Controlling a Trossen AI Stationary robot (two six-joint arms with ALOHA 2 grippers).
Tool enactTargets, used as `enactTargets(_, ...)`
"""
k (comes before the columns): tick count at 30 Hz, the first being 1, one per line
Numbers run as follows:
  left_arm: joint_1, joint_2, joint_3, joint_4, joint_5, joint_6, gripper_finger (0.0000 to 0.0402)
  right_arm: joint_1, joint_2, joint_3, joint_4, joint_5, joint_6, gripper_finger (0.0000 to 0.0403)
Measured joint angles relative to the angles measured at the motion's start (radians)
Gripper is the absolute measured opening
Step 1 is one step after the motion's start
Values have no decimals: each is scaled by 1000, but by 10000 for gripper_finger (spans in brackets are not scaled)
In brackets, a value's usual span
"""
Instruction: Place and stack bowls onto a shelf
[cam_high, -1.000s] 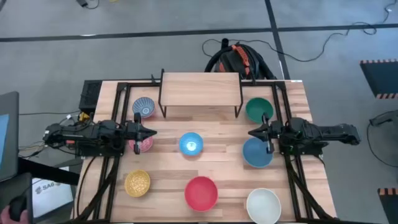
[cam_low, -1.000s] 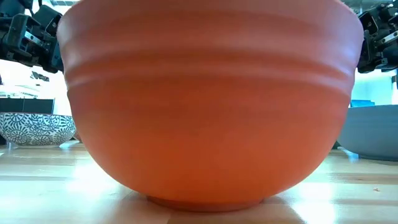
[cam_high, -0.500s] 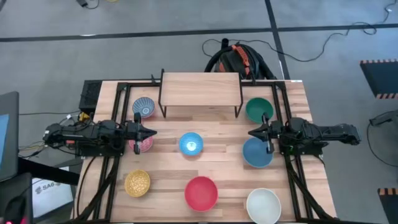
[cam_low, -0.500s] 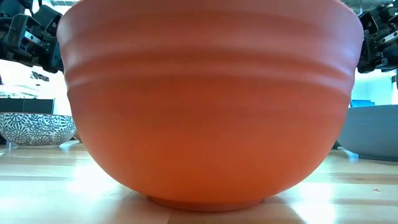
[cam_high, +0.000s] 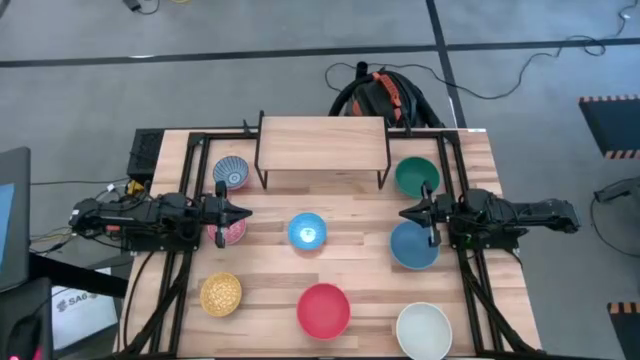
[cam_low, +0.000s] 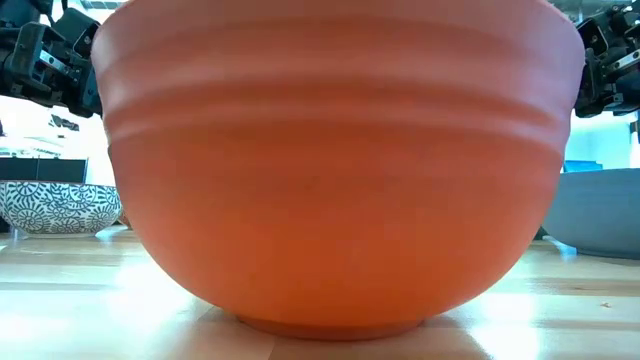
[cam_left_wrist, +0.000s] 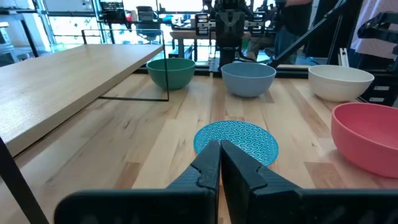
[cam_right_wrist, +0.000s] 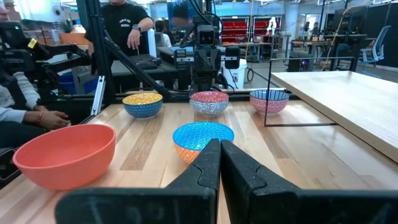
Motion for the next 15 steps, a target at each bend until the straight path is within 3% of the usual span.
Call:
enactTargets(6, 0, 0, 0, 0, -1, 0, 0, 0, 0, 0, 1, 0, -18, 40)
enactTargets(12, 0, 0, 0, 25, -182, 21, 0, -1, 0, 3, 9, 0, -92, 40)
enactTargets(15, 0, 0, 0, 31, -201, -89, 0, 2, 0, 8, 15, -2, -33, 40)
